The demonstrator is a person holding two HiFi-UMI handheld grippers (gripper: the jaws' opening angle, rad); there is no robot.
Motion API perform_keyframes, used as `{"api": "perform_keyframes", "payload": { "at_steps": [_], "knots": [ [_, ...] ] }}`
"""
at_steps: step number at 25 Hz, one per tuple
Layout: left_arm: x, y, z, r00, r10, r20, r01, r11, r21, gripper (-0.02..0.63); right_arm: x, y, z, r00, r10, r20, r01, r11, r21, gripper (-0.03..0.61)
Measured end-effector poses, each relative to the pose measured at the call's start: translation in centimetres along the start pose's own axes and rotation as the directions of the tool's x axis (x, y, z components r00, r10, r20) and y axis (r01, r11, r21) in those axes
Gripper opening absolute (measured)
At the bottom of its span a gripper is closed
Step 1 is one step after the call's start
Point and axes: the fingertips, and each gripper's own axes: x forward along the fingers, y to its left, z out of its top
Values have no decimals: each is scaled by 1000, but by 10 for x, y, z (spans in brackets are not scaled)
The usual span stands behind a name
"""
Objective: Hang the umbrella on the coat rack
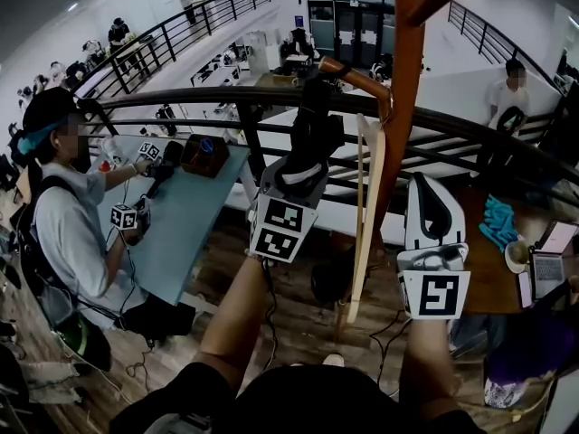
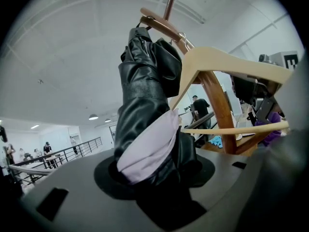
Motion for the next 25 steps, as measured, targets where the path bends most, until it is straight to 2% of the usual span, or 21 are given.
{"api": "perform_keyframes", "payload": {
  "at_steps": [12, 25],
  "knots": [
    [7, -25, -21, 999, -45, -29, 45, 999, -22, 238, -4, 0, -9, 1000, 4, -21, -4, 1000, 11, 28],
    [2, -47, -22, 996, -86, -27, 85, 996, -23, 238, -15, 1, -6, 999, -3, -33, 4, 1000, 18, 28]
  ]
}}
